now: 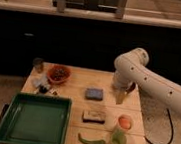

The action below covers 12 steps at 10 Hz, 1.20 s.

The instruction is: Place sponge in tray

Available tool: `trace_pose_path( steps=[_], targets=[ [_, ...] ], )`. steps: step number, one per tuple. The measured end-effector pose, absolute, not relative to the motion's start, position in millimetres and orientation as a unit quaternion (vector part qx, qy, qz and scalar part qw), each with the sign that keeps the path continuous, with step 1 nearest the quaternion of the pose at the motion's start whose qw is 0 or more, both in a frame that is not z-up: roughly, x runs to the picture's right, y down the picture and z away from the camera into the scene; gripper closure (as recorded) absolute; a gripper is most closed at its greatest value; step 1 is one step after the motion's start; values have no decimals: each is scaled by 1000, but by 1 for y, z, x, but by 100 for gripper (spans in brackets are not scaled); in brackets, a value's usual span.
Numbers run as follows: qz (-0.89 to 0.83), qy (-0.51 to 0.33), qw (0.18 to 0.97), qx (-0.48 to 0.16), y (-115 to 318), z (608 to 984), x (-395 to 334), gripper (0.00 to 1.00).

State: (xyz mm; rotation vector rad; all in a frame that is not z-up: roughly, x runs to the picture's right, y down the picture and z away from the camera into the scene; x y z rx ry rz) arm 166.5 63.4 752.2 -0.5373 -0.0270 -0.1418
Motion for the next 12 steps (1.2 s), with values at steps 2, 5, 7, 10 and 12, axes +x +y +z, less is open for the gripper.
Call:
trace_pose_path(
  steps=[2,5,7,10,12],
  targets=[
    [-71,-18,962,-264,58,760,163,20],
    [-73,-25,961,-265,56,770,160,20],
    [-76,-32,960,-266,54,782,155,20],
    [-77,-37,960,-268,53,788,154,20],
    [-80,-43,959,-270,53,795,150,20]
  ],
)
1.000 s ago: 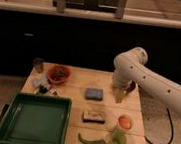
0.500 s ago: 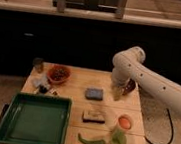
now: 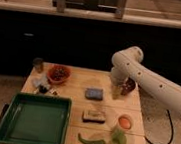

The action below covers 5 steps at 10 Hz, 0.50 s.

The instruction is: Place sponge in tray

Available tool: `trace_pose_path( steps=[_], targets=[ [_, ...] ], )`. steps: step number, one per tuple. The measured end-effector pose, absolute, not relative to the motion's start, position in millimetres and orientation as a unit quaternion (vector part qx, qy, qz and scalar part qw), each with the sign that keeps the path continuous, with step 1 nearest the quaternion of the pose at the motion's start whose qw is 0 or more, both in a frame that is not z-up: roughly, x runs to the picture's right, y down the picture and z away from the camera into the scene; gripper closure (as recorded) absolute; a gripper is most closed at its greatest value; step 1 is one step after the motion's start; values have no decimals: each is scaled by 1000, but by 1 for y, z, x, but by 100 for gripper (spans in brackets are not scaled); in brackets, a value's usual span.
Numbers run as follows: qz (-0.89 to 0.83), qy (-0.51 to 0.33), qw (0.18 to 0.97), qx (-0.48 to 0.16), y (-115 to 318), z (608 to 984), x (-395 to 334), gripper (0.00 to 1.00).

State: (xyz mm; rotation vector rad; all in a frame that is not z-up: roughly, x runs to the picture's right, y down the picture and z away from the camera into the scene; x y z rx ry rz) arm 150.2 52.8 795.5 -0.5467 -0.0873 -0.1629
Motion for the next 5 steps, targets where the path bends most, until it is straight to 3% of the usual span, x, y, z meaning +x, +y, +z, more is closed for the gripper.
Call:
trace_pose_path(
  steps=[5],
  targets=[
    [-82,-60,955,-278,55,816,144,20]
  ],
)
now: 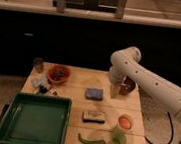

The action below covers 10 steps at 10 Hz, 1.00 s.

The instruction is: Place sponge in tray

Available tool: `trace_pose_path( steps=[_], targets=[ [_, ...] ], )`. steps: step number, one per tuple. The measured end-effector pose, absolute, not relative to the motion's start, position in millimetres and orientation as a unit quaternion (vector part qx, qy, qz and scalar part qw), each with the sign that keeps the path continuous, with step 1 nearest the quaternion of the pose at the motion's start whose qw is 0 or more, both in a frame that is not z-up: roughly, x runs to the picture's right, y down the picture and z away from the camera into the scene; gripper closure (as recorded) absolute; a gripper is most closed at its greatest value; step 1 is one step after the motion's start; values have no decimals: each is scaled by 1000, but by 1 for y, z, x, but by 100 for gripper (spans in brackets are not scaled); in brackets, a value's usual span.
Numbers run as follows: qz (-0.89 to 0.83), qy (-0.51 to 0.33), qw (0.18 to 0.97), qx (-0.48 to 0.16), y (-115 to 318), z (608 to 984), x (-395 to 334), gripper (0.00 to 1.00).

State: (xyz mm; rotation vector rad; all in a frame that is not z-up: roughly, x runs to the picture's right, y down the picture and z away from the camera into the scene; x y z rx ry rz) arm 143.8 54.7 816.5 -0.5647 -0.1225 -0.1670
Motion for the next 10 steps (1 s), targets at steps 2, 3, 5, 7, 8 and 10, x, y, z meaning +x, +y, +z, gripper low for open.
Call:
trace_pose_path(
  steps=[2,3,5,7,8,10],
  targets=[
    [-82,-67,954,-282,56,825,142,20],
    [-83,-70,953,-282,56,827,141,20],
    [-85,-75,951,-288,58,833,142,20],
    [-89,-81,948,-293,62,841,139,20],
    [-91,-84,948,-295,63,844,138,20],
    [-94,-88,946,-298,65,849,137,20]
  ],
)
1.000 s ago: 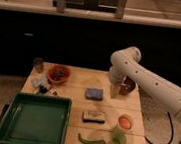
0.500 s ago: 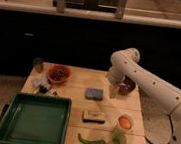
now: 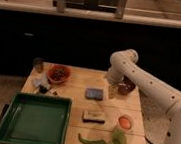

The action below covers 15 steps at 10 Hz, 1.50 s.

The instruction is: Place sponge in tray

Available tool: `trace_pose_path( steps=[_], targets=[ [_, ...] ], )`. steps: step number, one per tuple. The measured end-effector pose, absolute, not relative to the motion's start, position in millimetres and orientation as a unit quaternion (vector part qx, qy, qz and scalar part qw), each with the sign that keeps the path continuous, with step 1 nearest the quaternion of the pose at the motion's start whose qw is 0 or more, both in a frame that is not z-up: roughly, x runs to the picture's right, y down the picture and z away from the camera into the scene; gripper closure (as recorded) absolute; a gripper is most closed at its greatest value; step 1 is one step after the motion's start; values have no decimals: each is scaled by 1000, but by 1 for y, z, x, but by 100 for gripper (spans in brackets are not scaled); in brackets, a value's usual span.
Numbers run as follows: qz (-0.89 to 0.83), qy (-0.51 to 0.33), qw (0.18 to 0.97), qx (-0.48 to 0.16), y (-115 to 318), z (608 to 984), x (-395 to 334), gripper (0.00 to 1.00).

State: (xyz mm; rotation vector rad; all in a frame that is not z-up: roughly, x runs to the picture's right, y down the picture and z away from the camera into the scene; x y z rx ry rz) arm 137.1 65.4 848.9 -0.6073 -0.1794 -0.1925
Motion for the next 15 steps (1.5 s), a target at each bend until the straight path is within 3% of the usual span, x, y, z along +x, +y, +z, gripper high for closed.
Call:
trace_pose_path(
  steps=[15],
  targets=[
    [-61,-115,936,-326,90,892,126,20]
  ],
)
